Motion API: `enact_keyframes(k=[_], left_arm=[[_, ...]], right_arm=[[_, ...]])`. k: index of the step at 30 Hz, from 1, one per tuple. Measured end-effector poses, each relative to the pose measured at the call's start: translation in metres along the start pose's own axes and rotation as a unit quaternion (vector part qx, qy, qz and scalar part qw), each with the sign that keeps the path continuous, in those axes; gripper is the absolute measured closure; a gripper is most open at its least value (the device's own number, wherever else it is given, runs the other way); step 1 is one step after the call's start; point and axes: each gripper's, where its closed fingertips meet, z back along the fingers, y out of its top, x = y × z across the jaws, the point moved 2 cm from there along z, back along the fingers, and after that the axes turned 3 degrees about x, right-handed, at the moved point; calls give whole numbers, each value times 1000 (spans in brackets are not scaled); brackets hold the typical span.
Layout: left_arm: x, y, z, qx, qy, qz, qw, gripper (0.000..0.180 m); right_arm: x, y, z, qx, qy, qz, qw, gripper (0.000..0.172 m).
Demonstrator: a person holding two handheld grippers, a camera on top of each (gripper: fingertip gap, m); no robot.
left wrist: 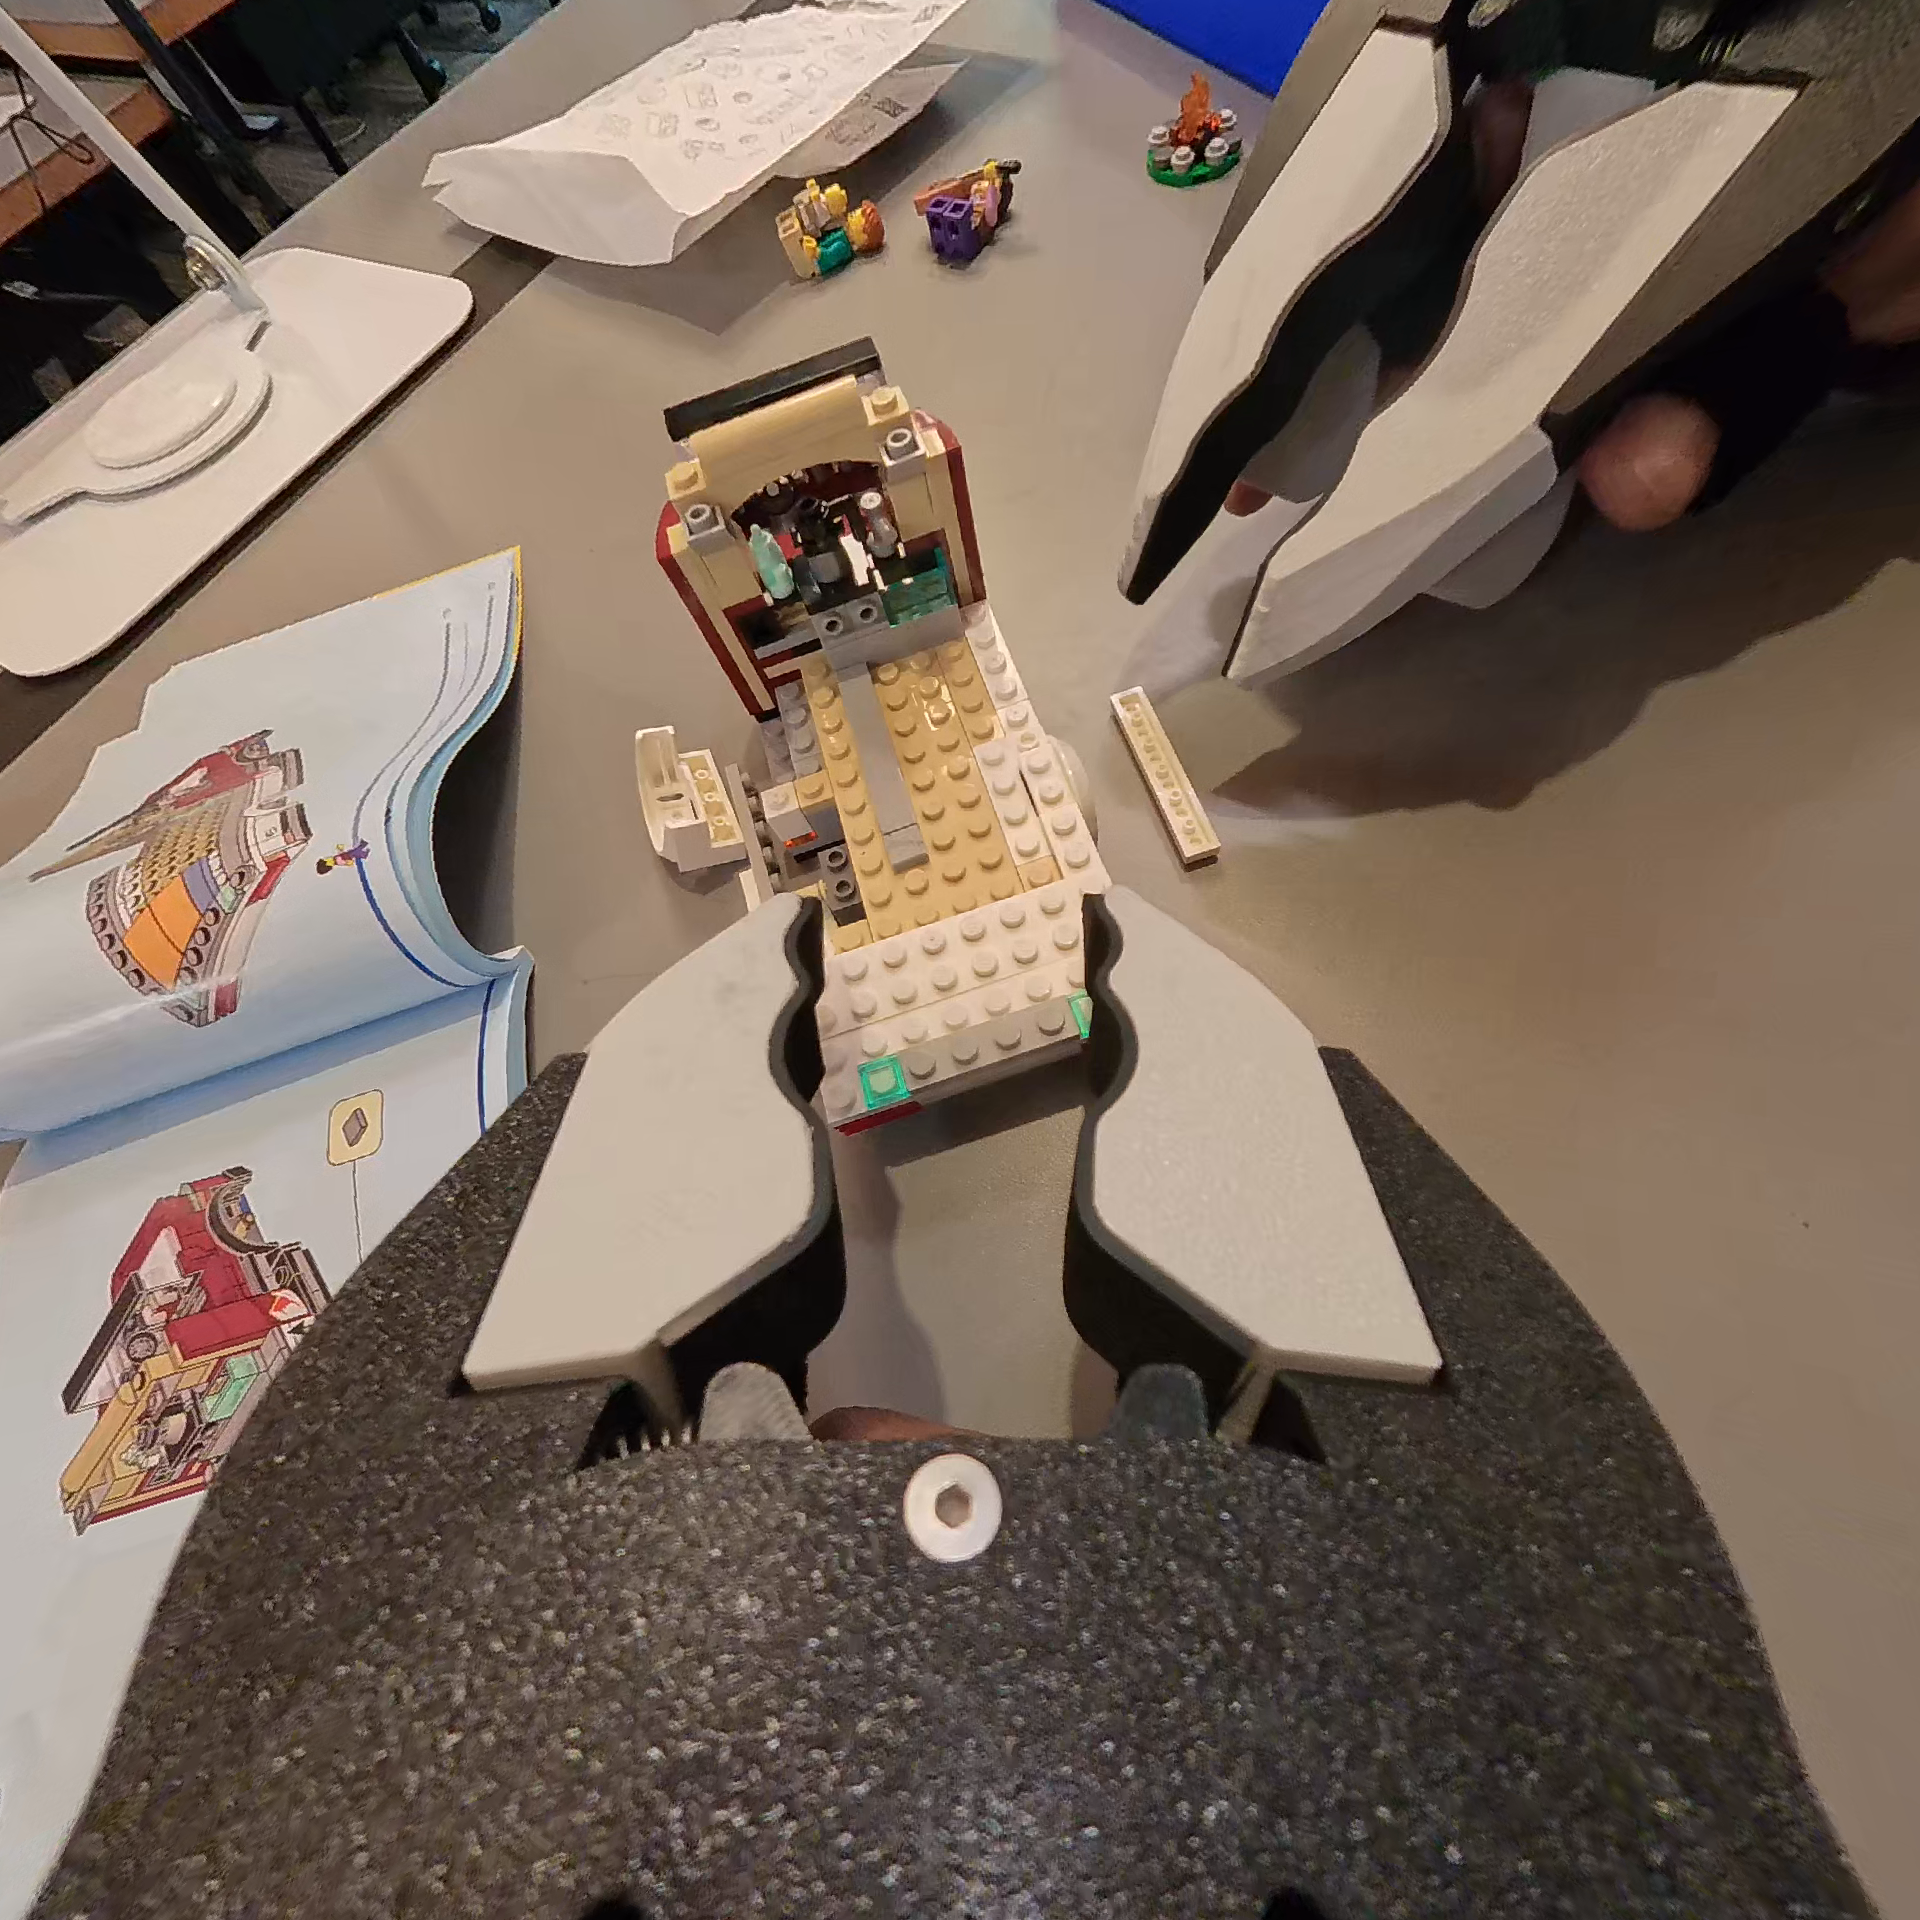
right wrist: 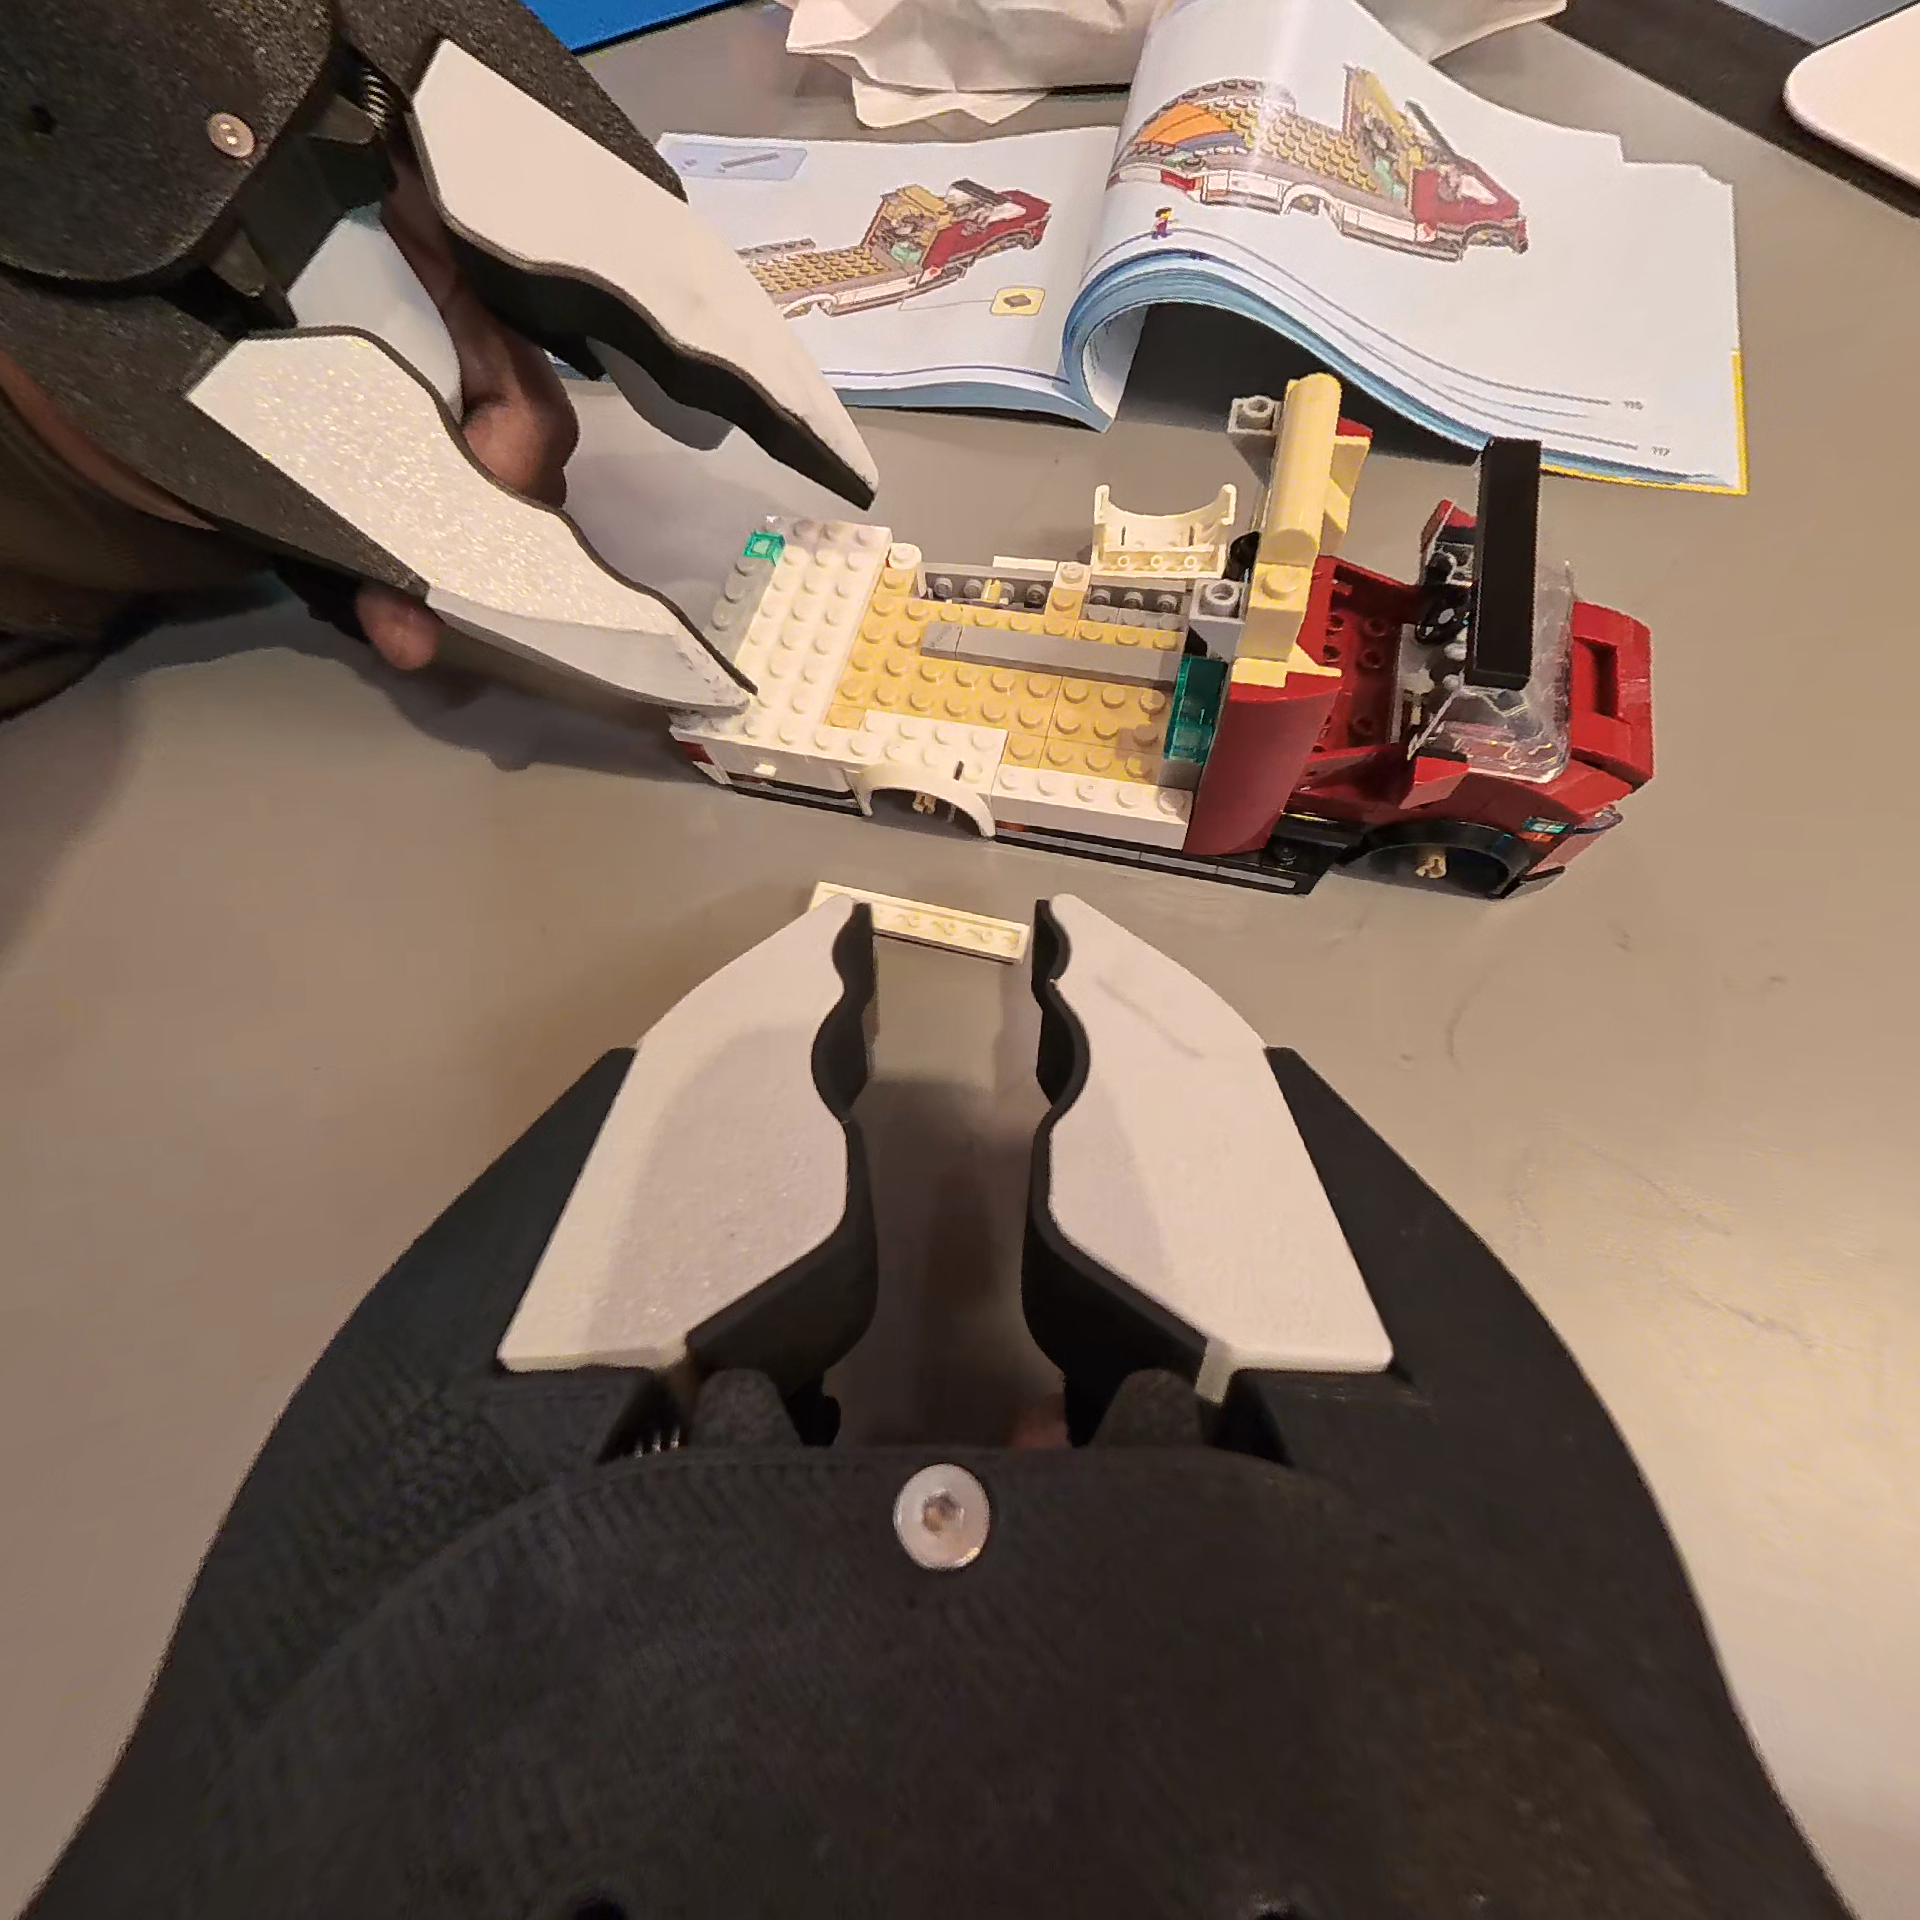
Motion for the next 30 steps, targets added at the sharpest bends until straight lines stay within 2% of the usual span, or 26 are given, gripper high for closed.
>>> enact_keyframes(k=[7, 14, 30], left_arm=[[-7, 4, 3, 19, 6, 13, 1000, 135], [-20, 4, 10, 28, 14, 44, 999, 137], [-13, -12, 4, -27, -24, 85, 996, 136]], right_arm=[[-2, -1, -1, -7, 8, 4, 1000, 142], [-1, 2, 4, 16, 24, -14, 999, 142], [-2, -2, 8, 9, 16, 6, 1000, 142]])
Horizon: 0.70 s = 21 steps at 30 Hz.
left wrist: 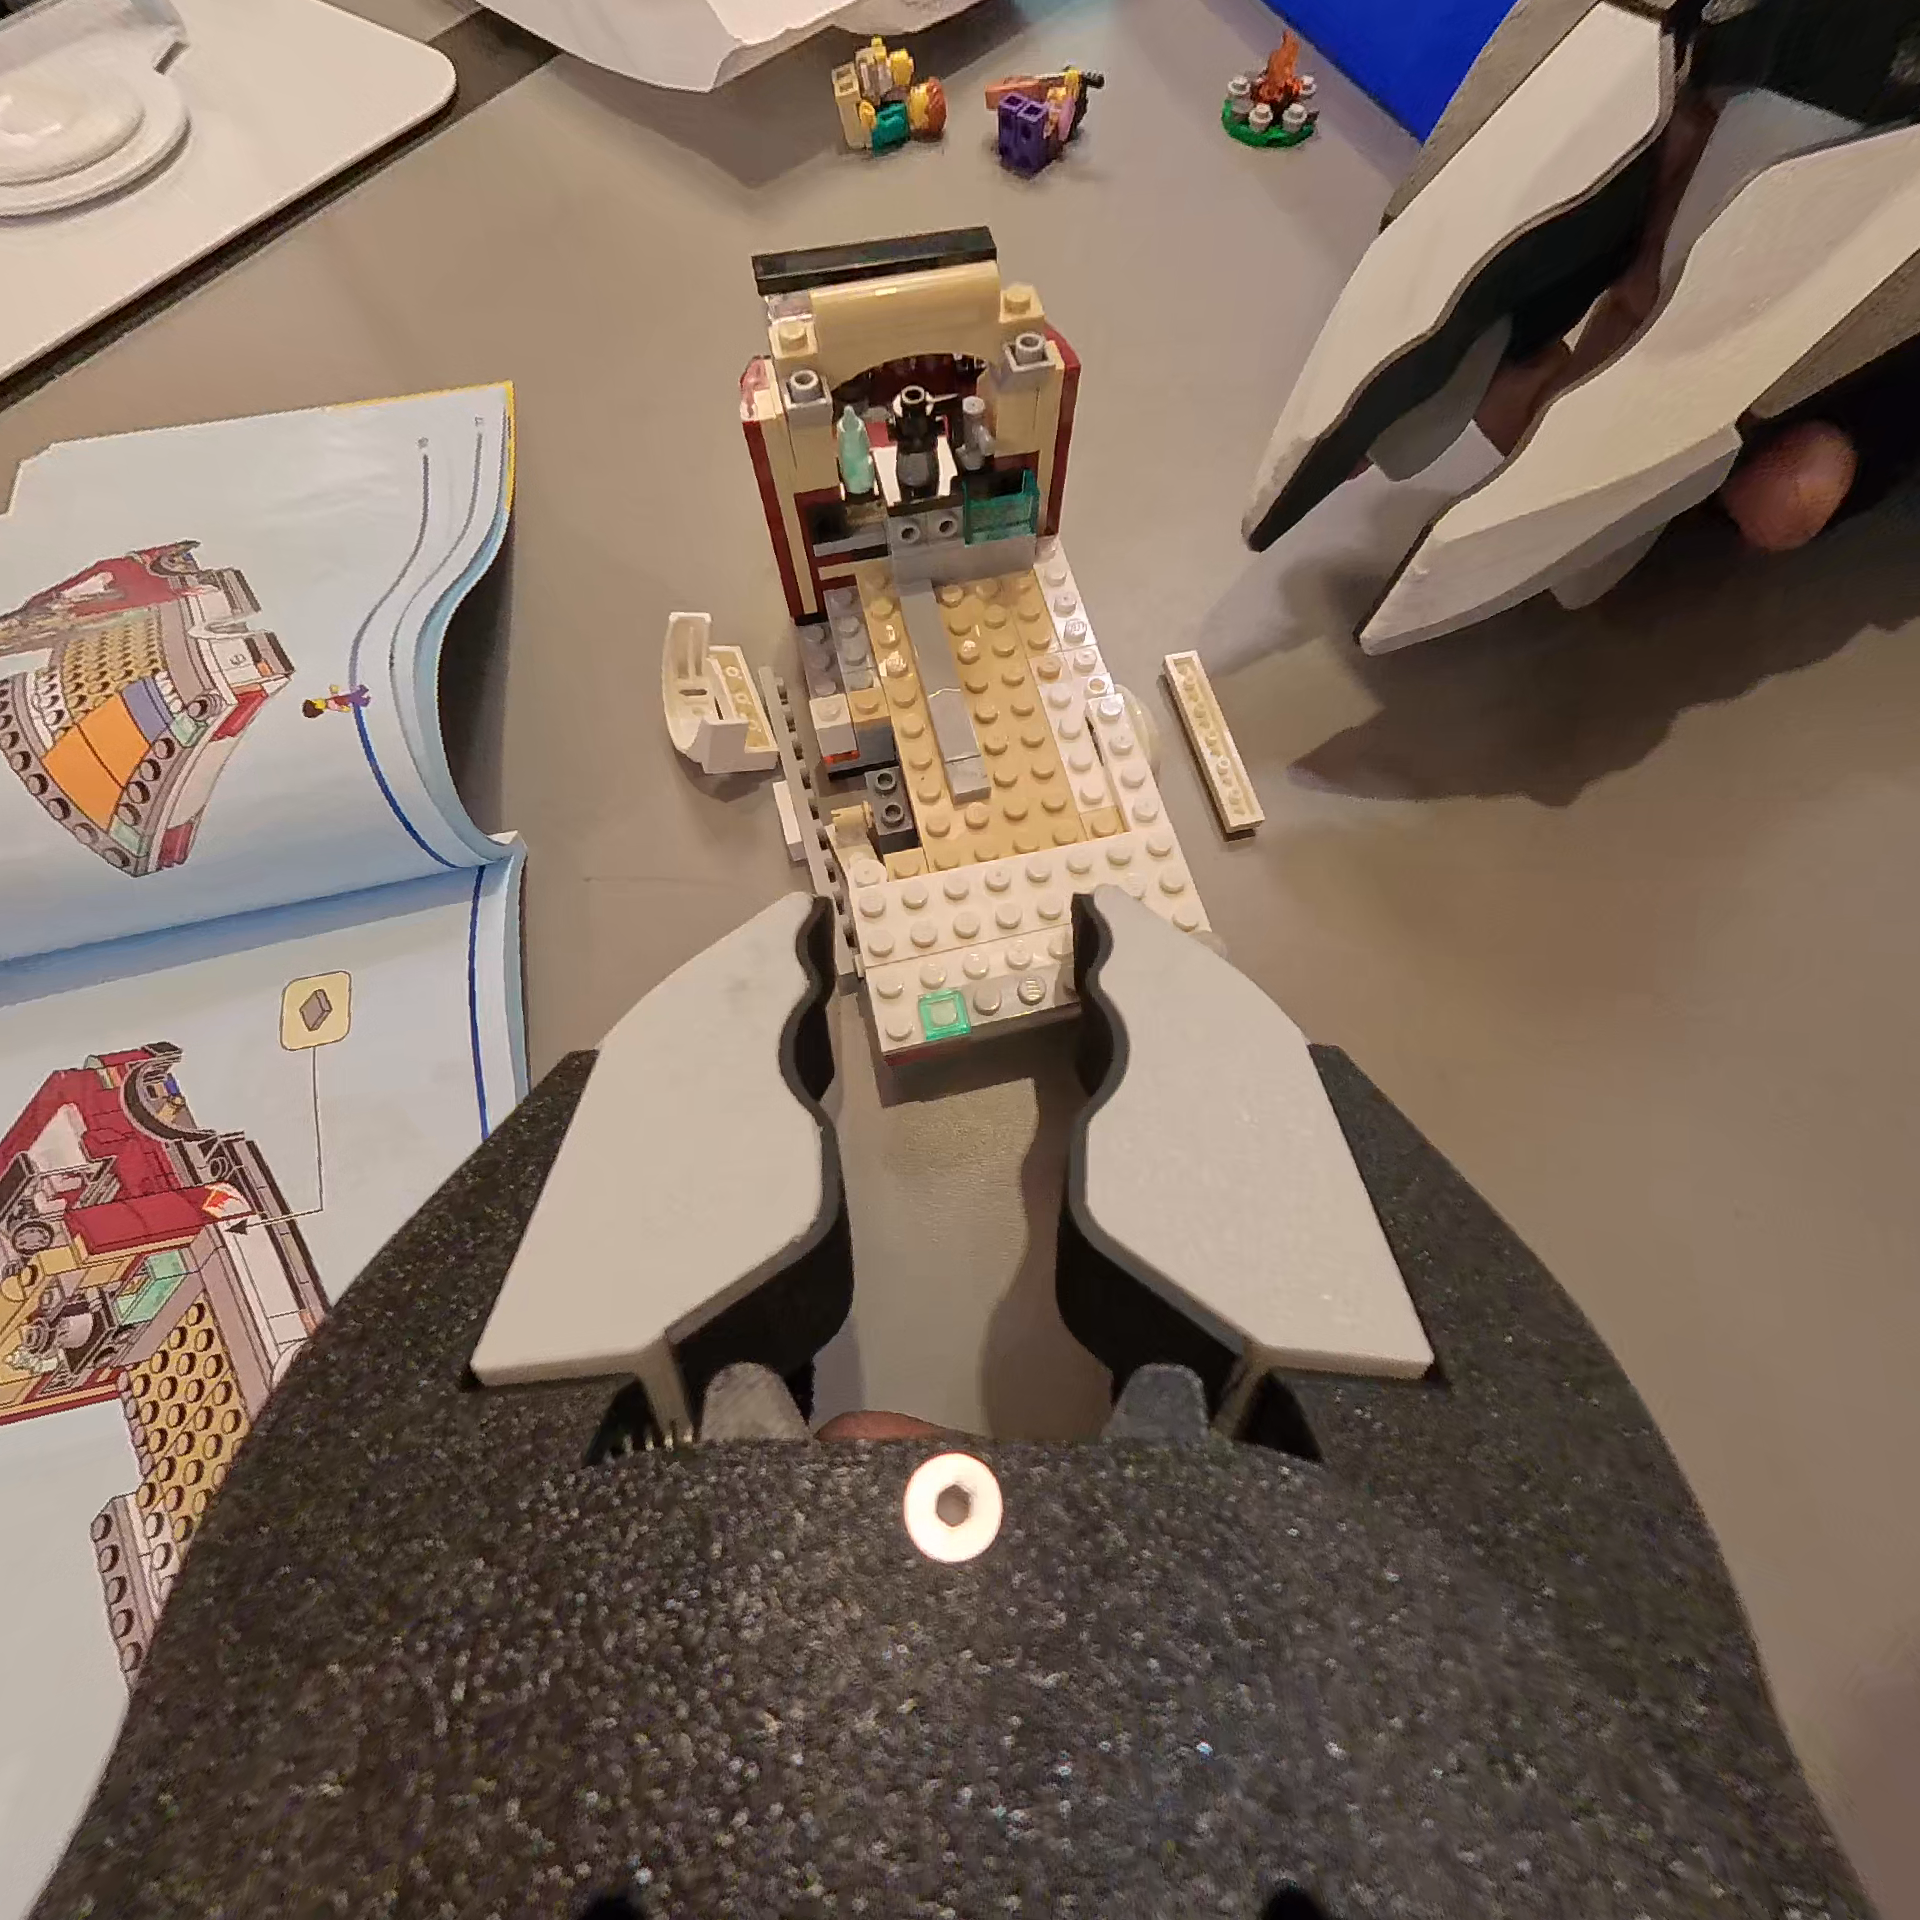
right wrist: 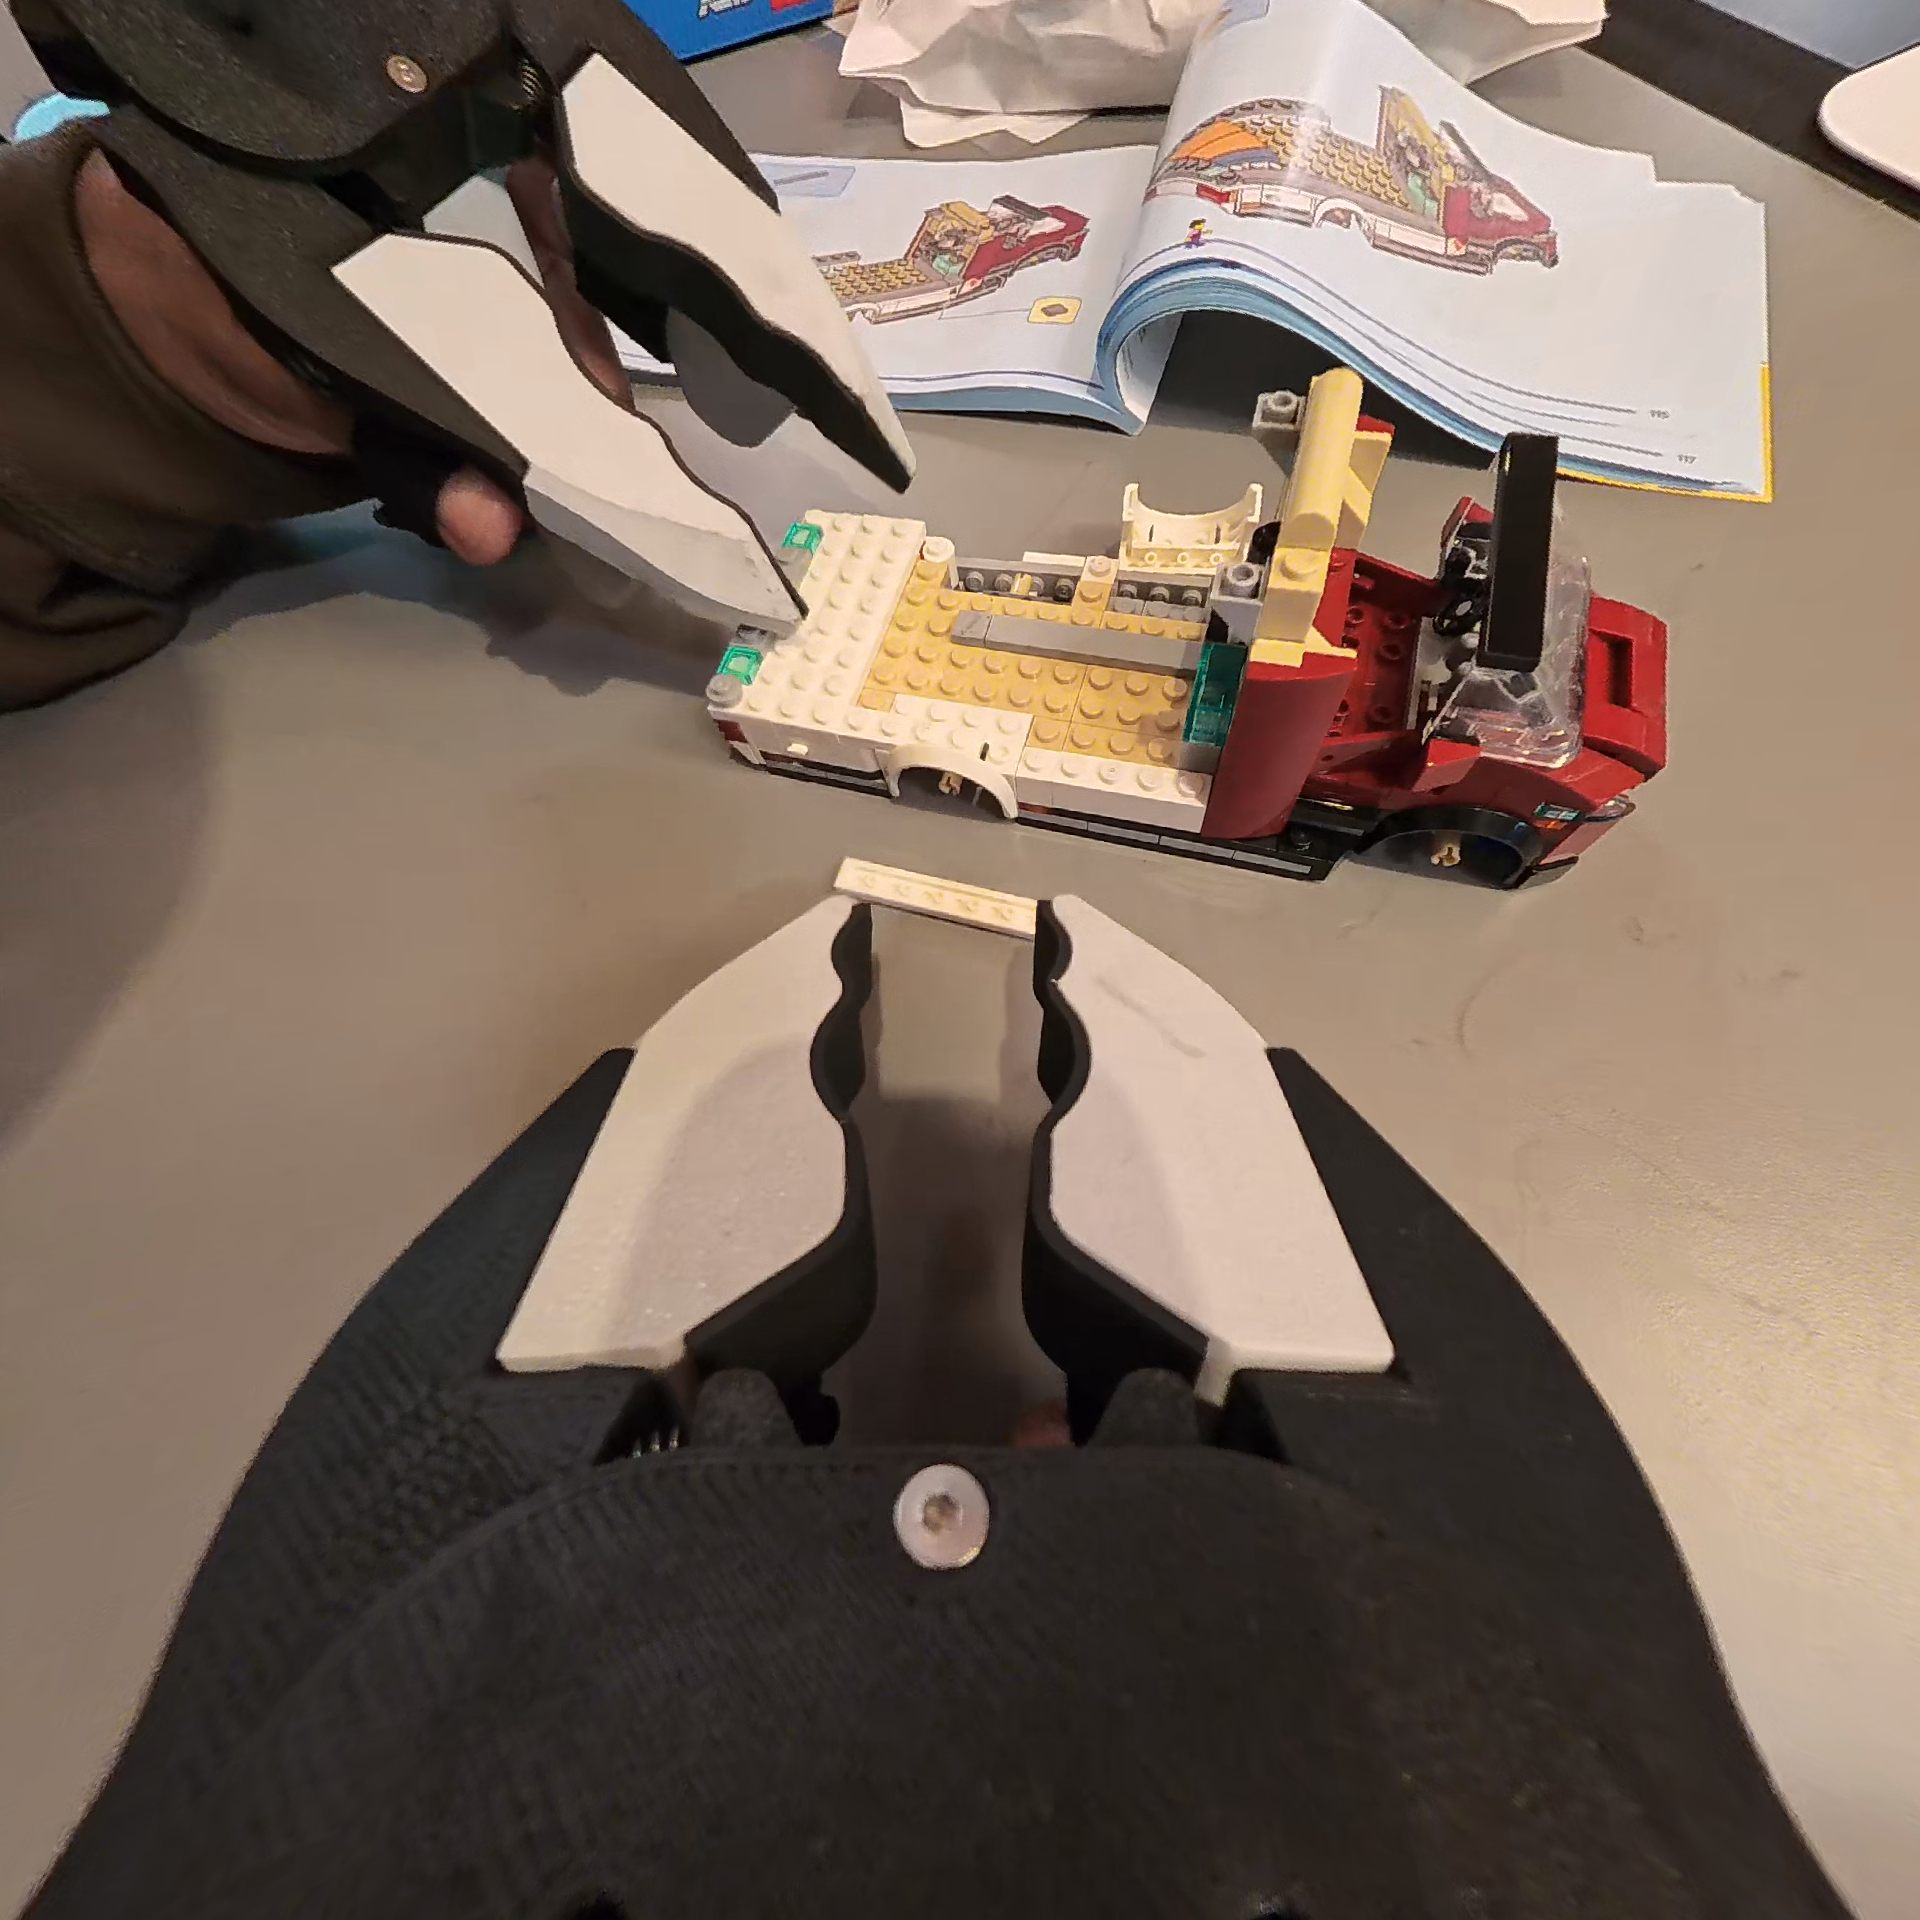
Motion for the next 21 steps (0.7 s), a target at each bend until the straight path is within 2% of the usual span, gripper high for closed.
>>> enact_keyframes(k=[10, 15, 21], left_arm=[[-2, 0, 0, -1, -9, 18, 1000, 136], [1, -1, -2, -8, -1, -6, 1000, 136], [-9, 2, 3, 7, 19, 5, 1000, 136]], right_arm=[[5, 0, 4, 6, 4, -18, 1000, 142], [1, -3, 2, -7, -2, 5, 1000, 142], [-1, -6, -1, -21, -6, 19, 1000, 142]])
